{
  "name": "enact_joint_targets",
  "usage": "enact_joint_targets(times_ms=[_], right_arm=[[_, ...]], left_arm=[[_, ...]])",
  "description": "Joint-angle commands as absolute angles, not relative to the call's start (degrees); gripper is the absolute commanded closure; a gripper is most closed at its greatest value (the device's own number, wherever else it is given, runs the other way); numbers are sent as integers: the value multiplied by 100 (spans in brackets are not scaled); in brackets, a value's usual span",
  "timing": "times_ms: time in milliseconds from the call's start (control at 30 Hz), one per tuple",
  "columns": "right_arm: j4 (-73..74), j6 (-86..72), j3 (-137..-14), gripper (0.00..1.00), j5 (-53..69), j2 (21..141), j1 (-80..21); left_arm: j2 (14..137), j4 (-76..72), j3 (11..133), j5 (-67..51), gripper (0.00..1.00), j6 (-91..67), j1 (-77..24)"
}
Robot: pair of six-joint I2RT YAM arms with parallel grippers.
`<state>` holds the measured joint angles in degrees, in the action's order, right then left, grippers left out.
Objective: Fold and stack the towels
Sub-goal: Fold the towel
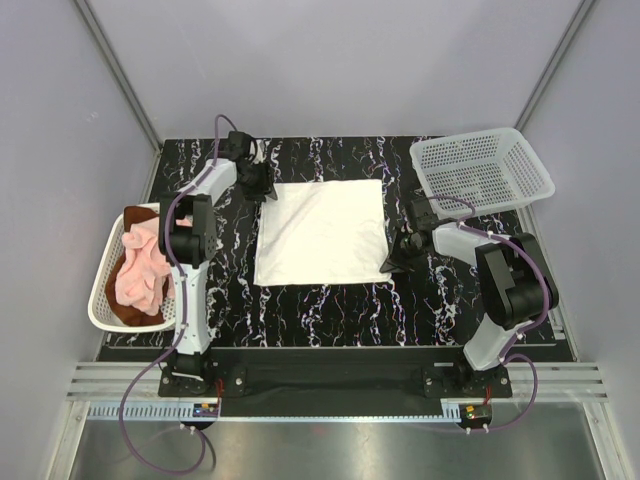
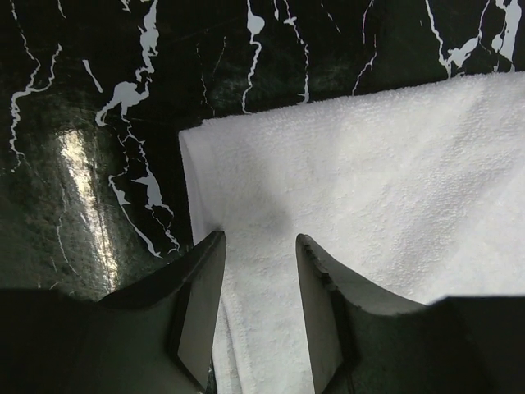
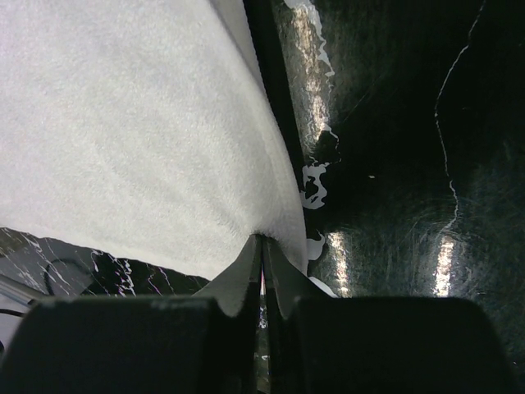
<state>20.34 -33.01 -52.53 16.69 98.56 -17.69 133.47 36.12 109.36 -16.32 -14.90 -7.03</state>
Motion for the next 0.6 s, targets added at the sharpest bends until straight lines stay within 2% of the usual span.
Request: enact_joint_targets(times_ms=[0, 233, 567], right_arm=[[2013, -3111, -5027, 94, 1239, 10142, -1828], [2083, -3006, -4975, 94, 1134, 10055, -1828], [2092, -2979, -4922, 95, 1125, 10020, -1828]], left_arm=[[13184, 3366, 11100, -1433, 54, -1327, -624], [12990, 3322, 10969, -1169, 52, -1160, -607], [13122, 3032, 11065, -1652, 54, -1072, -589]])
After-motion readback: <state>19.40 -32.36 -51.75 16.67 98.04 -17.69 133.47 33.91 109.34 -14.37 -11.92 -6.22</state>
